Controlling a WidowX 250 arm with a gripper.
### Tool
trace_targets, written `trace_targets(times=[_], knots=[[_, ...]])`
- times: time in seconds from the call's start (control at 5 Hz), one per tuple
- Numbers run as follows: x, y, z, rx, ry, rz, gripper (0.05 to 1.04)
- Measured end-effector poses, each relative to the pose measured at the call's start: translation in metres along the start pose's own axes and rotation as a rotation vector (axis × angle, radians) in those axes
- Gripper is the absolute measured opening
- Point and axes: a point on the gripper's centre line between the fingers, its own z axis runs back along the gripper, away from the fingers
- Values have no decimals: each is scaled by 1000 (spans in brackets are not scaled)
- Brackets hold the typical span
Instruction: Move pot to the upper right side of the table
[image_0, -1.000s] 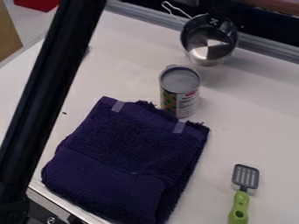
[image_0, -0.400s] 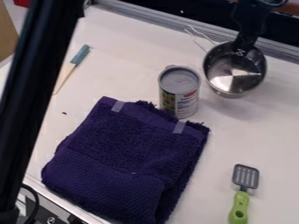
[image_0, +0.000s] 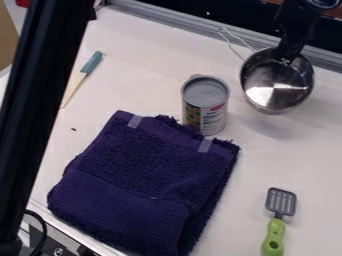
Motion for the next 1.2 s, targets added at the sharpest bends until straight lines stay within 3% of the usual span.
trace_targets(times=[0.4,0.6,0.8,1.2], knots=[[1,11,-21,1,-26,-25,62],[2,10,-21,-6,-27,-25,76],[5,7,-22,-17,-30,-44,218],[7,2,-30,-83,-50,-97,754]])
